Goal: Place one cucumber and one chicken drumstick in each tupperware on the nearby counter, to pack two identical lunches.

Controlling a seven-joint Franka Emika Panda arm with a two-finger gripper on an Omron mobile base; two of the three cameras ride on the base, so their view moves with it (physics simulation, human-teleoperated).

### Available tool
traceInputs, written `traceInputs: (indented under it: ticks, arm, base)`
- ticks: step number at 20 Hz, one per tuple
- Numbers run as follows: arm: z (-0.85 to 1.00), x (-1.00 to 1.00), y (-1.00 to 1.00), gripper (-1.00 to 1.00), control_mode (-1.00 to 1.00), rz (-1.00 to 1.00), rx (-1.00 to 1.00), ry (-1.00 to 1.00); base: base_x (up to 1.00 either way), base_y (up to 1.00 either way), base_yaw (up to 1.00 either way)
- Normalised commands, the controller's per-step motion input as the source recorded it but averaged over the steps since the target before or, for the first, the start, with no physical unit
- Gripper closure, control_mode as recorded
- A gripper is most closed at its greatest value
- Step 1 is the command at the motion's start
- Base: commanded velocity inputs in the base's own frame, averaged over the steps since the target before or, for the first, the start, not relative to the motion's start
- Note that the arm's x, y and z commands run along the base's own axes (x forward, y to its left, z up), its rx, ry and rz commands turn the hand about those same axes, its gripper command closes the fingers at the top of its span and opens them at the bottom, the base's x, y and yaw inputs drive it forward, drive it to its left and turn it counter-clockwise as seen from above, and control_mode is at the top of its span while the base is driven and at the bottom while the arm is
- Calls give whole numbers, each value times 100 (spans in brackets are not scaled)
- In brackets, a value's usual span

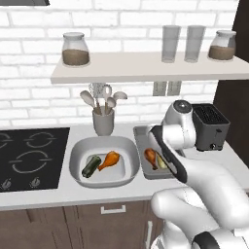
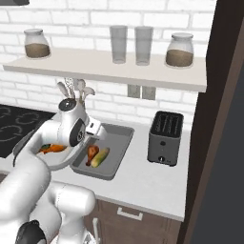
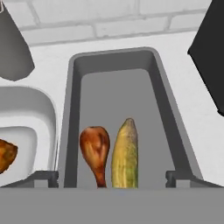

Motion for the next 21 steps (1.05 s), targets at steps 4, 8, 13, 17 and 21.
traceInputs:
  ticks: [4, 8, 13, 17, 21]
  arm:
    - [29, -100, 25, -100, -100, 2, -1, -29]
    - [90, -100, 28, -100, -100, 2, -4, -50]
    - [100, -100, 42, -100, -100, 5, -7, -46]
    - [100, -100, 50, -100, -100, 8, -11, -38]
    - [100, -100, 61, -100, -100, 10, -16, -39]
  base:
    - [0, 0, 0]
    - [0, 0, 0]
    - [0, 0, 0]
    - [0, 0, 0]
    - [0, 0, 0]
